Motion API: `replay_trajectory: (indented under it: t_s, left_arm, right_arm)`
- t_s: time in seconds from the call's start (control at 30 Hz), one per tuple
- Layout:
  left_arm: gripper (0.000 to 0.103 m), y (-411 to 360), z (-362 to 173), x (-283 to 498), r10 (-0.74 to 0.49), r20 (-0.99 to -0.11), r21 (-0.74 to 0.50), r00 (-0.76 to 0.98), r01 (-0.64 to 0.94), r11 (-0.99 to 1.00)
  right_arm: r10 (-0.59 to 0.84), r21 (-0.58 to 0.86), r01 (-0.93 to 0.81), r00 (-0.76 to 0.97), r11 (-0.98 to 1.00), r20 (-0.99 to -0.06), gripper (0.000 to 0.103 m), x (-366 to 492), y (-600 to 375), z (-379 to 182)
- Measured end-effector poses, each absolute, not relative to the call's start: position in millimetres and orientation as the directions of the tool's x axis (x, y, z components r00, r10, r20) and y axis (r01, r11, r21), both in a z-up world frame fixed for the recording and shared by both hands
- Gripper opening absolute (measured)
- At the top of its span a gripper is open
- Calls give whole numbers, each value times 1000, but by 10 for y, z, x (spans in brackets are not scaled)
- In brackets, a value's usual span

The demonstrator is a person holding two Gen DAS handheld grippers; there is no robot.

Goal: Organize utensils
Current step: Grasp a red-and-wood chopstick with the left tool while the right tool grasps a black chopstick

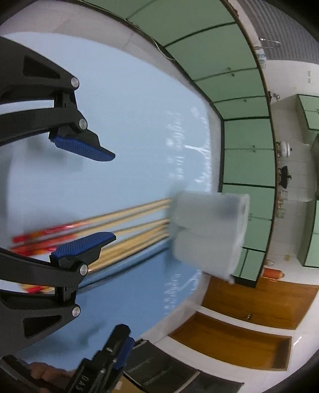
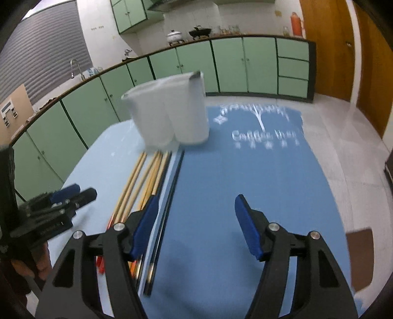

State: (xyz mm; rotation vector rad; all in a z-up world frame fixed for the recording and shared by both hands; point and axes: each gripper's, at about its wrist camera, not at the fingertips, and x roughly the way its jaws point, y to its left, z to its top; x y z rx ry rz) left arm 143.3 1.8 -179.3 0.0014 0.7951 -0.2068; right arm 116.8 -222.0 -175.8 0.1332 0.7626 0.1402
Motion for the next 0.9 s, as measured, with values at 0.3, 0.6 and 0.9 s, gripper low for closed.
replay_trajectory:
  t_s: [0.3,0.6,0.9]
  left_arm:
    - [59,57,-1987,1049,-168,-717,-107,676,132,985]
    - [57,41,-2037,944,-173,-727,-113,665,133,985]
    - [57,-33,-2098,949,-188,-742,-115,643,155,981]
  right_arm:
    - [168,138,-100,706,985,-688,47,775,-1954,-2000]
    - [171,125,-117,673,985,-720,33,675,-1800,-2171]
    - [173,99,-148,659,984,-732,23,678,-1689,-2216]
